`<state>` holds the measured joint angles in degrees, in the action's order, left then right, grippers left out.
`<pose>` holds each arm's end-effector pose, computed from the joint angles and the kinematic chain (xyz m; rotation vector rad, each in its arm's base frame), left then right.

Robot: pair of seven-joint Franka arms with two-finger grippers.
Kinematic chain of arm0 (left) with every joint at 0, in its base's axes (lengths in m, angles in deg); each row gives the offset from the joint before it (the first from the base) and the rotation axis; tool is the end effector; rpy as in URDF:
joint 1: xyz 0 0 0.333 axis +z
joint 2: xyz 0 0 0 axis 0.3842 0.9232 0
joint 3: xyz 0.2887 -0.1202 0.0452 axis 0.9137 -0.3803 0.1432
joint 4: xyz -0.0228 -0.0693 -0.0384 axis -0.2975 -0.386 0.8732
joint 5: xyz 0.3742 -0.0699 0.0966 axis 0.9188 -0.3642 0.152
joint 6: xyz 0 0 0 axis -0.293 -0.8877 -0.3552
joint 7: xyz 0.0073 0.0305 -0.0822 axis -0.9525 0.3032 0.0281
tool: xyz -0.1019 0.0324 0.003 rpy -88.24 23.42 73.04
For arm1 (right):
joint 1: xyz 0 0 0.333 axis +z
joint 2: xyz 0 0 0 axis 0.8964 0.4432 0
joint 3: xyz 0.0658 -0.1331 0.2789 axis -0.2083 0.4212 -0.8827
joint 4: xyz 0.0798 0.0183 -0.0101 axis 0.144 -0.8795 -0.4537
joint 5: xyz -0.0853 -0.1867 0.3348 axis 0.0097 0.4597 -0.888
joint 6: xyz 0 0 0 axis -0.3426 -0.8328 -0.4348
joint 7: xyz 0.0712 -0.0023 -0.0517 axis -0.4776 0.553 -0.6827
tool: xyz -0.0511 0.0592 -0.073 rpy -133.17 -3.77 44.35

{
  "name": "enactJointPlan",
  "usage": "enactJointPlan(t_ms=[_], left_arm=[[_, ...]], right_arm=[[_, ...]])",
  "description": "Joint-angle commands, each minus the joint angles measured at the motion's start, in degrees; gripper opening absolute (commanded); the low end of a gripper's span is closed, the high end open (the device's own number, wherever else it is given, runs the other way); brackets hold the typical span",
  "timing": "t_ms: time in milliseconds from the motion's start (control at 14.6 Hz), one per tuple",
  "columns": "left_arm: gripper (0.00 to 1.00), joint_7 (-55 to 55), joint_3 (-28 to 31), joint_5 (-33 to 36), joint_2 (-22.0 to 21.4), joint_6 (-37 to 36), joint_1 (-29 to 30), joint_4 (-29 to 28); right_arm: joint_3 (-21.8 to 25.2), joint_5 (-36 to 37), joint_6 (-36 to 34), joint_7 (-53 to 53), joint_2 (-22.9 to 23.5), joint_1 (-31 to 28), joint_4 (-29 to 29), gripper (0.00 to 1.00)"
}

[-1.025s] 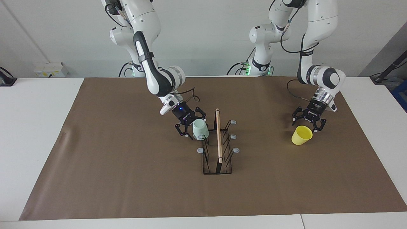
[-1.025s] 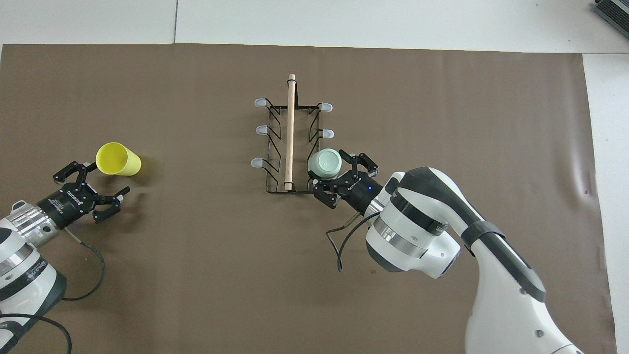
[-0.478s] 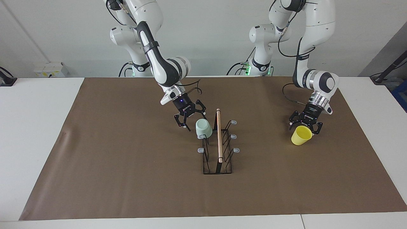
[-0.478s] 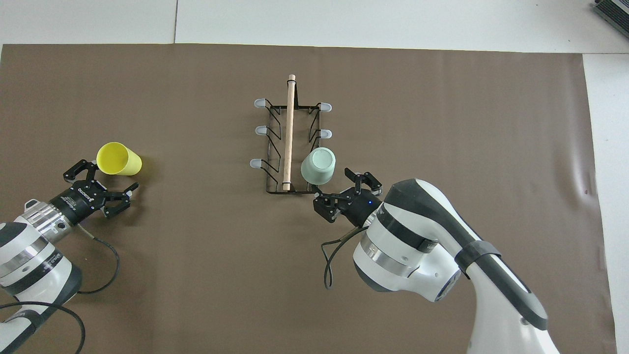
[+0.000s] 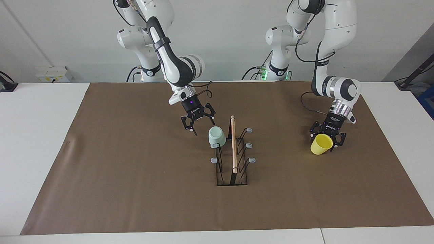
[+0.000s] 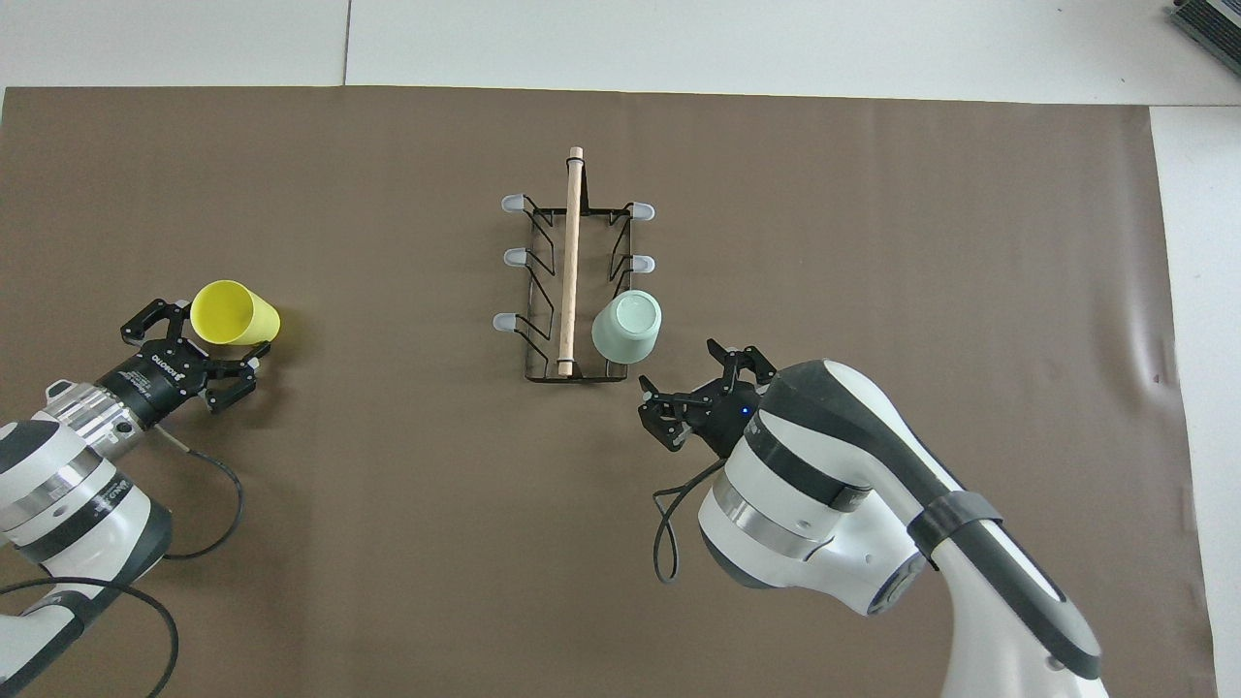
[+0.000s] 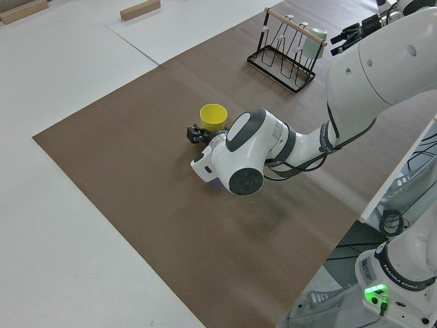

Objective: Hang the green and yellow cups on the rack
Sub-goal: 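Grasp the yellow cup with the left gripper while the right gripper withdraws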

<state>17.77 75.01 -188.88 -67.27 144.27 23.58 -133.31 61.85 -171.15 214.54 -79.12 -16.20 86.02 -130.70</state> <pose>0.5067 0.1114 0.2329 0.8676 1.9184 -0.2762 0.4605 0.2548 0.3202 -2.5589 -0.6356 -1.0908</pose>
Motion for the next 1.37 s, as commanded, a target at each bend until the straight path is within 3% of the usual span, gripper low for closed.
enactJointPlan(t_ms=[0,547,684,752,820,889,1162,1299], left_arm=[[1.00,0.47,0.27,-4.71,1.49,2.25,-2.56,1.61],[1.00,0.65,0.18,-5.60,1.85,3.40,-4.24,1.79],[0.94,0.74,0.18,-5.60,1.85,3.31,-4.24,1.79],[0.77,0.83,0.18,-5.69,1.85,3.40,-4.33,1.70],[0.31,0.74,0.09,-6.82,1.85,3.83,-4.33,1.70],[0.00,0.83,0.18,-7.44,1.85,3.75,-4.33,1.70],[0.00,4.25,0.53,-6.05,1.68,4.45,-5.03,3.63],[0.00,4.17,0.45,0.34,1.24,6.55,-5.03,5.56]], right_arm=[[-0.41,6.65,0.04,-5.22,-1.02,-4.29,-1.10,1.00],[-0.41,32.76,-7.24,-7.08,-0.40,-12.11,0.13,1.00],[-0.41,39.18,-11.02,-7.08,-0.40,-15.01,0.04,1.00],[-0.41,41.64,-12.60,-7.08,-0.58,-16.42,-0.05,1.00],[-0.41,43.84,-14.36,-6.99,-0.75,-17.65,-0.22,1.00],[-0.32,45.69,-15.94,-6.99,-0.76,-18.97,-0.22,1.00],[0.12,56.40,-26.64,-4.63,-1.19,-25.56,0.21,1.00],[0.55,67.45,-34.20,1.85,-1.28,-28.90,1.09,1.00]])
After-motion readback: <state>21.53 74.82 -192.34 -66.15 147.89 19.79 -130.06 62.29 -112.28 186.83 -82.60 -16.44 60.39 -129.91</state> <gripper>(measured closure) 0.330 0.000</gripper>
